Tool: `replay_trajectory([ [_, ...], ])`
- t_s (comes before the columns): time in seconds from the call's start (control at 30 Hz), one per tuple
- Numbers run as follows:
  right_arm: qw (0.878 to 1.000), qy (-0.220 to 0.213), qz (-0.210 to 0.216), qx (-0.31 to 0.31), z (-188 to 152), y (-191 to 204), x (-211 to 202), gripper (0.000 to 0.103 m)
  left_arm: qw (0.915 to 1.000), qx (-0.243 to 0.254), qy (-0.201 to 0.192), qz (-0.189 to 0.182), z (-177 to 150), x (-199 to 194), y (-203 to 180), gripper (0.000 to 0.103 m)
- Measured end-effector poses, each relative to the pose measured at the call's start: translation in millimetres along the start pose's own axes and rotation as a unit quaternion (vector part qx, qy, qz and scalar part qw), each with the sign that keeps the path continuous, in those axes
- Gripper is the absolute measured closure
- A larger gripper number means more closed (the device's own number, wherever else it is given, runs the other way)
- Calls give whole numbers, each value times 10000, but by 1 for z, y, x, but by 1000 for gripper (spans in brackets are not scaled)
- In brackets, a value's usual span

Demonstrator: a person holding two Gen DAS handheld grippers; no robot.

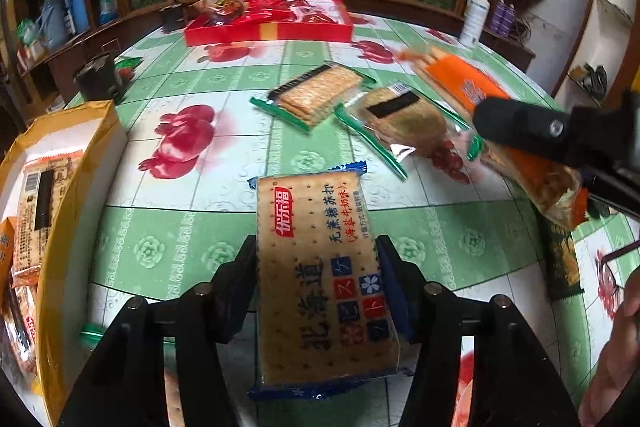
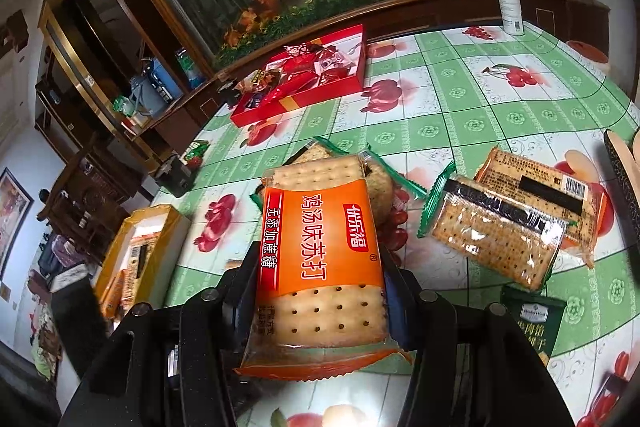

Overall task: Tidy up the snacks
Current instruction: 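Carry both held packs over the yellow tray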

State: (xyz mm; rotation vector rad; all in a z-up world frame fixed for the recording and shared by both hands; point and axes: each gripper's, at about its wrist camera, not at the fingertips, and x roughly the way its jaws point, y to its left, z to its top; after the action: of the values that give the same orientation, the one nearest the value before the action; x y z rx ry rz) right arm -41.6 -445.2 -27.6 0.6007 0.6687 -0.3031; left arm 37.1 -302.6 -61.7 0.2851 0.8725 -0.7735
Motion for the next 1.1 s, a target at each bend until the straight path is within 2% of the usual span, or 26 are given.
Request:
replay_trajectory([
  [0.07, 9999, 47, -114, 9, 1, -3, 4, 46, 10000, -62, -48, -16, 1, -2, 2, 47],
  [0.2, 9999, 122, 22, 93, -1, -3, 6, 45, 9995, -95, -300, 46, 2, -12, 4, 47],
  [0.4, 9997, 190, -26, -121, -6, 9, 12, 45, 9977, -102, -648, 164, 4, -26, 5, 47],
  [0.8, 9995, 214, 26, -246, -11, 18, 13, 45, 9971, -45, -715, 242, 6, -28, 2, 47],
  [0.9, 9994, 204, 64, -255, -11, 20, 12, 45, 9958, 24, -828, 384, 4, -31, 1, 47],
  [1.1, 9994, 167, 94, -275, -12, 22, 9, 45, 9956, 83, -800, 474, 3, -28, -1, 47],
])
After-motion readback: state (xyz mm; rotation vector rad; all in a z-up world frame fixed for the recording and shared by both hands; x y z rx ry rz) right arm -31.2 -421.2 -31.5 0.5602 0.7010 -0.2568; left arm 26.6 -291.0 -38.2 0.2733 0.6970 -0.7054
